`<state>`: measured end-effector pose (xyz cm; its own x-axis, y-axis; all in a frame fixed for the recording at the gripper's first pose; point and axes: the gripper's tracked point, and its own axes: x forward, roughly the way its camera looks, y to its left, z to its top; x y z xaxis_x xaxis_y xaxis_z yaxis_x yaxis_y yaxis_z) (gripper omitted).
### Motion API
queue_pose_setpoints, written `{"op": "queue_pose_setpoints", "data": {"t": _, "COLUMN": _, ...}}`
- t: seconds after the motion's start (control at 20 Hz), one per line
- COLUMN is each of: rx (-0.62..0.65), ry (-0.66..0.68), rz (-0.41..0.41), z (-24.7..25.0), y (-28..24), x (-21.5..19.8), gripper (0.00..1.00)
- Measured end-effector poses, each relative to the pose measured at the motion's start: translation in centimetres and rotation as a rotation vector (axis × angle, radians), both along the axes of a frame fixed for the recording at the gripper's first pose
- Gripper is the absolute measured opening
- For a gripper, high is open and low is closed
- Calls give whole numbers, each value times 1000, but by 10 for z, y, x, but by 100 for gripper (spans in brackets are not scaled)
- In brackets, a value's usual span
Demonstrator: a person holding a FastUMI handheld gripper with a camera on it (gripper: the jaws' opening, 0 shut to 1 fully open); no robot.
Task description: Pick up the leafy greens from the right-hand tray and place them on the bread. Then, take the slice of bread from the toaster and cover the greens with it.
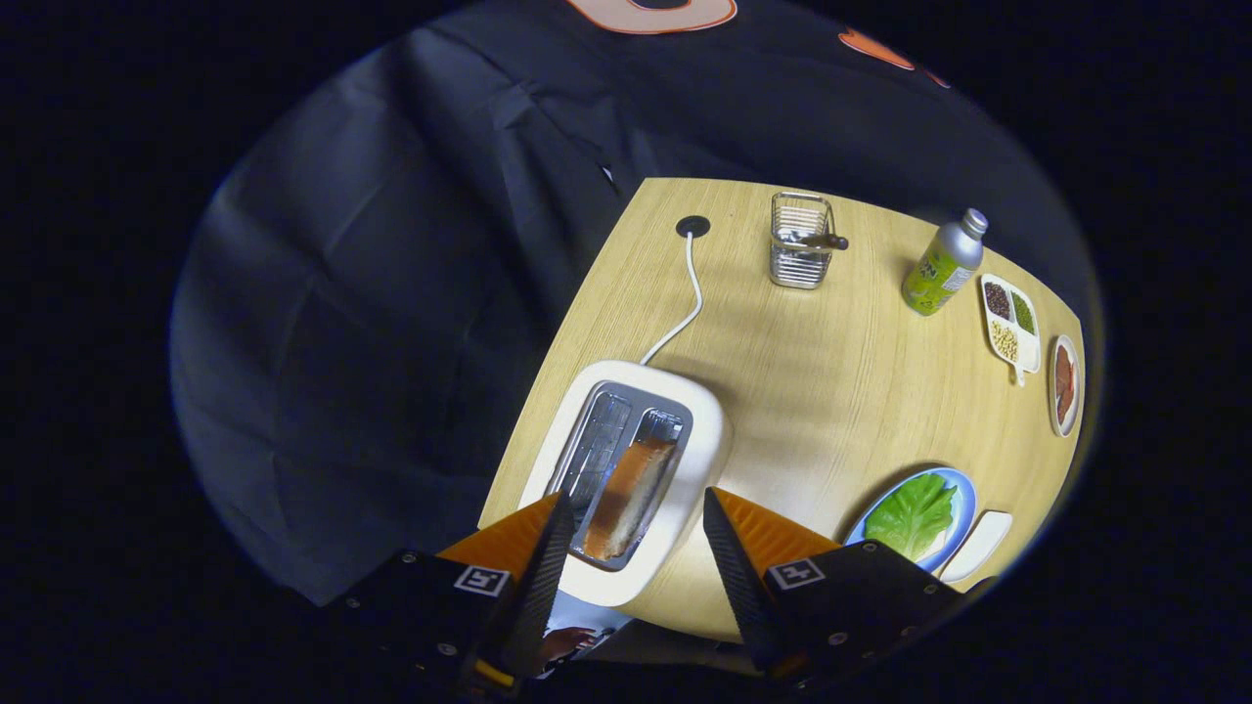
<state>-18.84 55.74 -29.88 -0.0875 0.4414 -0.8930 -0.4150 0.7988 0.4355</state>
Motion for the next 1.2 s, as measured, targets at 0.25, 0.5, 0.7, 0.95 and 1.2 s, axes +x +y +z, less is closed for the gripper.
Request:
{"op": "queue_pose_setpoints", "data": {"t": 0.25, "rx": -48, "ry": 36, "rz": 1, "z": -20, "y": 12, "x": -3, "gripper": 70}}
{"op": "queue_pose_setpoints", "data": {"t": 0.5, "rx": -60, "ry": 34, "rz": 13, "z": -35, "y": 12, "x": -4, "gripper": 54}}
{"op": "queue_pose_setpoints", "data": {"t": 0.7, "rx": -24, "ry": 92, "rz": -34, "z": -34, "y": 7, "x": -12, "gripper": 34}}
{"op": "queue_pose_setpoints", "data": {"t": 0.95, "rx": 120, "ry": 127, "rz": -155, "z": -15, "y": 1, "x": 4, "gripper": 11}}
{"op": "queue_pose_setpoints", "data": {"t": 1.2, "rx": 250, "ry": 119, "rz": -246, "z": 16, "y": -30, "x": 23, "gripper": 11}}
